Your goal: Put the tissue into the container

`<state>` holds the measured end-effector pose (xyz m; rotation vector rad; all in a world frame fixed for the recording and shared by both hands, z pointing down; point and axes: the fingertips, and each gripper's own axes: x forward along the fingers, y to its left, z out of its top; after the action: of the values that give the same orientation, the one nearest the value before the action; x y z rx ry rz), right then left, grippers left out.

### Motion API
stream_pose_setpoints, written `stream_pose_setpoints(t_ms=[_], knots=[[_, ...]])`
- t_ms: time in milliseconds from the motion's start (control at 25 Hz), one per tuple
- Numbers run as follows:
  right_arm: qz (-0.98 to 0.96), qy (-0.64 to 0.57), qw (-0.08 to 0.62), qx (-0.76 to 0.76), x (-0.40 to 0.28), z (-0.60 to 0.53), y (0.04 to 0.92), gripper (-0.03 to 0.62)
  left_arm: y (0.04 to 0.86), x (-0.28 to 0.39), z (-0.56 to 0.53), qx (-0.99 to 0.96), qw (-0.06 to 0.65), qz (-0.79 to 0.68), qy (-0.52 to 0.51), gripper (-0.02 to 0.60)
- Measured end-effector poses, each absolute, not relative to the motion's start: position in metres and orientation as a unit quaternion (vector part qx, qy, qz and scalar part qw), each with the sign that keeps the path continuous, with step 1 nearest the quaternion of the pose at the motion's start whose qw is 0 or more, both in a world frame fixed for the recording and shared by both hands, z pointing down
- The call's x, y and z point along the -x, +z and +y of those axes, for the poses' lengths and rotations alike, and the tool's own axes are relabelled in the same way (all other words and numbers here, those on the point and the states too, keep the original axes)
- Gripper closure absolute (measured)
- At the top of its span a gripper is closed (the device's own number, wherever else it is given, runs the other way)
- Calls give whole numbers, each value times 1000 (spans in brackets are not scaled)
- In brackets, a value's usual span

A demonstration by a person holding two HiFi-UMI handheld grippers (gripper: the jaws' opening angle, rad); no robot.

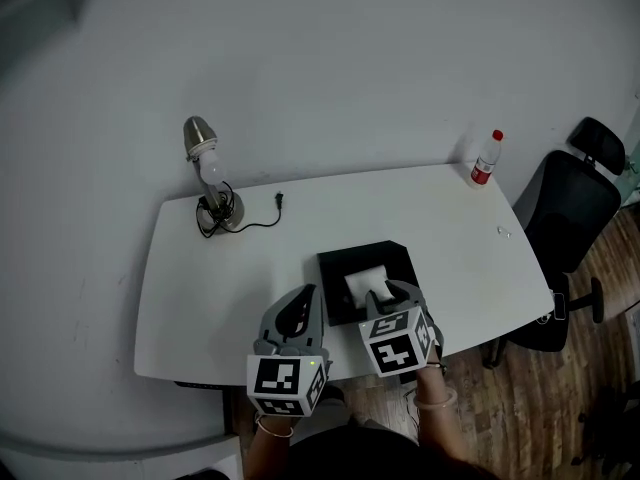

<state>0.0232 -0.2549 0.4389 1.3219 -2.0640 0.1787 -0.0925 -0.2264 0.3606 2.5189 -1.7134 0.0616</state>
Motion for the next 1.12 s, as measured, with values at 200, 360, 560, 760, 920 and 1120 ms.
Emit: stream_pose_setpoints(t_ms=[200,360,560,760,920,1120], knots=[[-800,66,310,-509,-30,-235,431,469,358,85,-207,-823,42,-565,21,552],[-810,57,279,-512,-36,-217,418,501,355,80,-188,-819,39,-572,21,552],[-822,68,229,-518,-43,-193,406,541,352,74,-162,-813,34,-580,23,554],[-837,80,180,-511,-47,-163,393,571,353,69,-134,-807,40,-588,23,555],[-852,88,142,-496,-51,-137,380,574,350,64,-112,-805,36,-592,22,555],[-855,77,114,-501,-61,-111,369,574,343,60,-85,-803,26,-595,16,554]])
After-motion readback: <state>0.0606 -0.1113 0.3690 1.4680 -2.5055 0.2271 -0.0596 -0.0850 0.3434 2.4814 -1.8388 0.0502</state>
